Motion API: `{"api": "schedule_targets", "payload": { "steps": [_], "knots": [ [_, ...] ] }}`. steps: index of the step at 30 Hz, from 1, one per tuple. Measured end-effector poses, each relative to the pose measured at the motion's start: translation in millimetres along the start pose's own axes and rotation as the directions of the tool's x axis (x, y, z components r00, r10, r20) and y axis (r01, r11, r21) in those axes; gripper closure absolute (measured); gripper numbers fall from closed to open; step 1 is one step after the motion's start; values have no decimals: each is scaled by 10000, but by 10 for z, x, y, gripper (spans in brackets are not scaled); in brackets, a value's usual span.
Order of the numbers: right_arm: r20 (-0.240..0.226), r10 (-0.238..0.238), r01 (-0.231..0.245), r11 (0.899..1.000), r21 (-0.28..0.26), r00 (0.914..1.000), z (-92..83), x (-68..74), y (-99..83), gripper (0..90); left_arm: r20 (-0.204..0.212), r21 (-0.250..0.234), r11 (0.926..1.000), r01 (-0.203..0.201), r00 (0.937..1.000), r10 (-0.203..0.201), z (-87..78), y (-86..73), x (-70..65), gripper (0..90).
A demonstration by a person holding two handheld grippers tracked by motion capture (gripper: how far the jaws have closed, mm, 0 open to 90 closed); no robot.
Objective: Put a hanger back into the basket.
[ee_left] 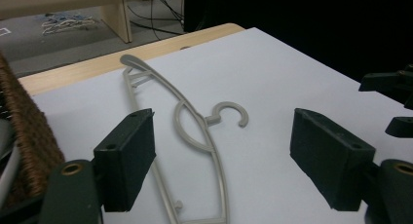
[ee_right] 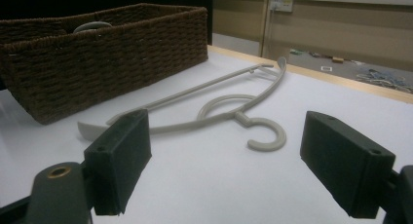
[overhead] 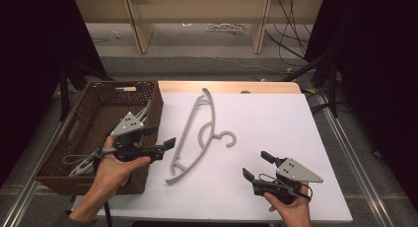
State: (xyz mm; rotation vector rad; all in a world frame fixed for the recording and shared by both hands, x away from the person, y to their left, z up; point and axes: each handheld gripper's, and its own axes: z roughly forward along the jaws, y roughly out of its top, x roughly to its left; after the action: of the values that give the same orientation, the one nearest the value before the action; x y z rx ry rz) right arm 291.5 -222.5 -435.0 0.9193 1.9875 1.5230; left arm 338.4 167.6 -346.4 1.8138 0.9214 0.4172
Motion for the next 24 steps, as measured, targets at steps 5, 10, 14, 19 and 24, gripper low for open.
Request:
{"api": "schedule_targets", "payload": {
  "steps": [5,10,14,19,24],
  "knots": [
    [-34,-100,99,9999,-60,9999,2,-6,-1,197,112,20,10000,-36,9999,35,149,-39,-69,222],
    [-2,-35,35,10000,9,10000,4,-5,-4,197,179,248,9988,-431,9989,427,302,-79,-131,208],
    [-36,-37,36,10000,-24,10000,14,-3,-5,197,220,567,9965,-618,9979,606,473,-104,-170,205],
    [-30,-72,71,10000,-40,10000,8,1,-1,196,200,854,9926,-859,9962,845,679,-124,-215,206],
    [-1,0,0,10000,-84,10000,9,6,-1,196,195,1092,9866,-1210,9926,1196,853,-135,-243,206]
  ]
}}
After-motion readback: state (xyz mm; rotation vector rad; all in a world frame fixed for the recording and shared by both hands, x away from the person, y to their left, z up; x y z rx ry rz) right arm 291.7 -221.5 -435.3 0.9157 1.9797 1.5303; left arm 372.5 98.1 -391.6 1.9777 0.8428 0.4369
